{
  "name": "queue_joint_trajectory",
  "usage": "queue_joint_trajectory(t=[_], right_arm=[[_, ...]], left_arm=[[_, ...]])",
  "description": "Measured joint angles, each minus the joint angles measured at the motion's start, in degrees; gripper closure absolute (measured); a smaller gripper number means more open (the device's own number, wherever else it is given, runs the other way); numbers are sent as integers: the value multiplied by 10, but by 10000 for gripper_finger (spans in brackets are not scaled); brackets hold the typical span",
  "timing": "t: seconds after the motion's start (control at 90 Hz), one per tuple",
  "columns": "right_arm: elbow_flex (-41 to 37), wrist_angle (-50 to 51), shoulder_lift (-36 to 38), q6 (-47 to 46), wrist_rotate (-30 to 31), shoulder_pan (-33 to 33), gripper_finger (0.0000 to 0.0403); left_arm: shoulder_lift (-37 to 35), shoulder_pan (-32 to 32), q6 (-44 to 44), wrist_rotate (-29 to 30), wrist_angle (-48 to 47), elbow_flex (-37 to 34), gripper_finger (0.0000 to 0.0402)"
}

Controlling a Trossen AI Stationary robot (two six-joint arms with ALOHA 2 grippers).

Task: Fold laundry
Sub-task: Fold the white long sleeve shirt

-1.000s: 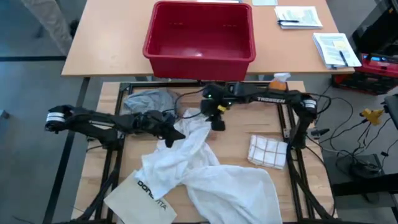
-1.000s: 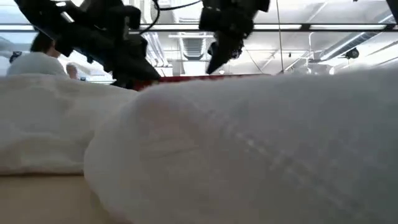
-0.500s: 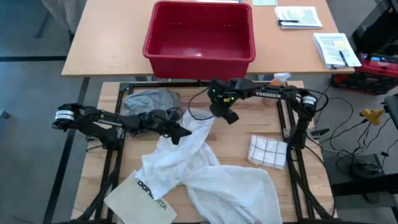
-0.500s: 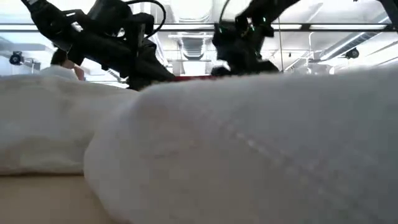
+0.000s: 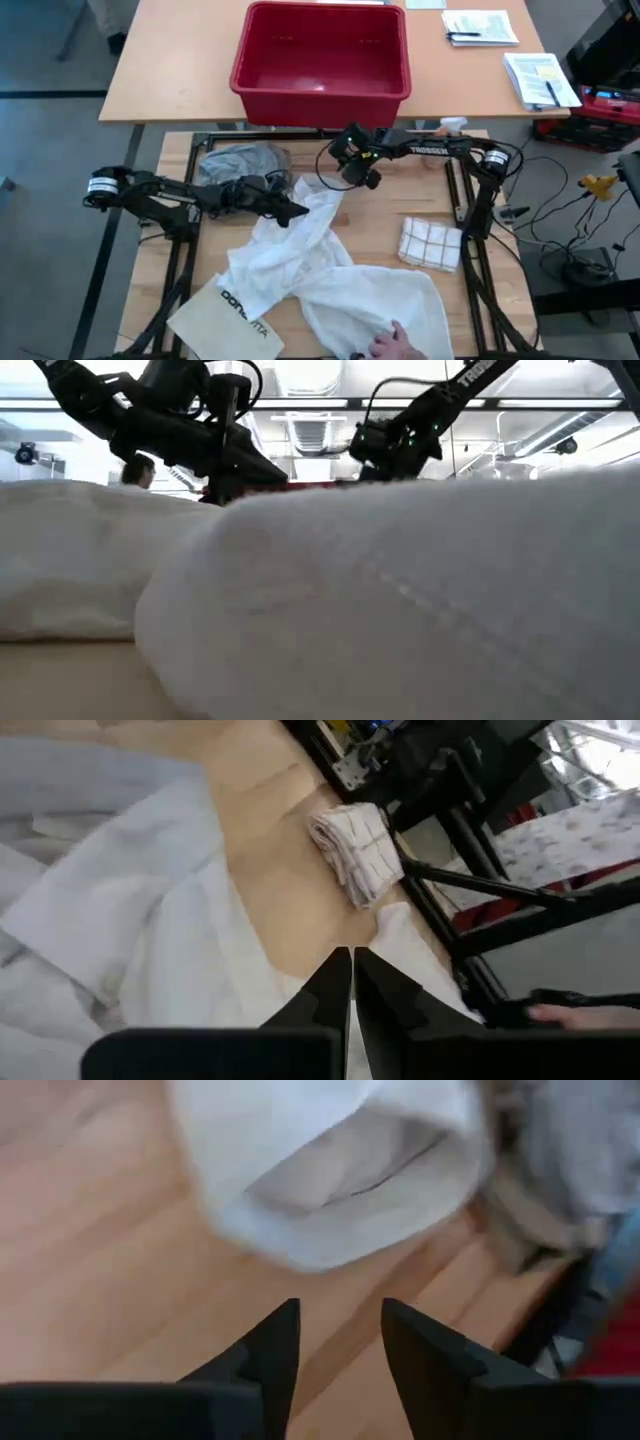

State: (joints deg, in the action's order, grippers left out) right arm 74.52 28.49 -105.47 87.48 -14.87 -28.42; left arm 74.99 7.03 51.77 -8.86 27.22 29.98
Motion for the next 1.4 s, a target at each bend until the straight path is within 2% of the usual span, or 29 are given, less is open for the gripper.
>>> queue_joint_trajectory(t=[0.222,0.556,0.711,1.167,1.289,1.4], right_arm=[[0,-34,-40,44,-3,0,318],[0,-70,-73,61,-6,6,339],[1,-103,-73,55,-3,6,316],[2,-104,-73,55,-6,7,197],[2,-103,-73,55,-27,13,189],[2,-102,-73,57,-41,21,205]], left_arm=[[-2,-1,30,-71,0,0,402],[-5,-1,24,-87,0,0,402],[-5,-2,24,-97,-1,0,402],[-5,-2,16,-98,-2,0,402],[-5,-2,13,-98,-2,0,402],[-5,-2,13,-98,-2,0,402]])
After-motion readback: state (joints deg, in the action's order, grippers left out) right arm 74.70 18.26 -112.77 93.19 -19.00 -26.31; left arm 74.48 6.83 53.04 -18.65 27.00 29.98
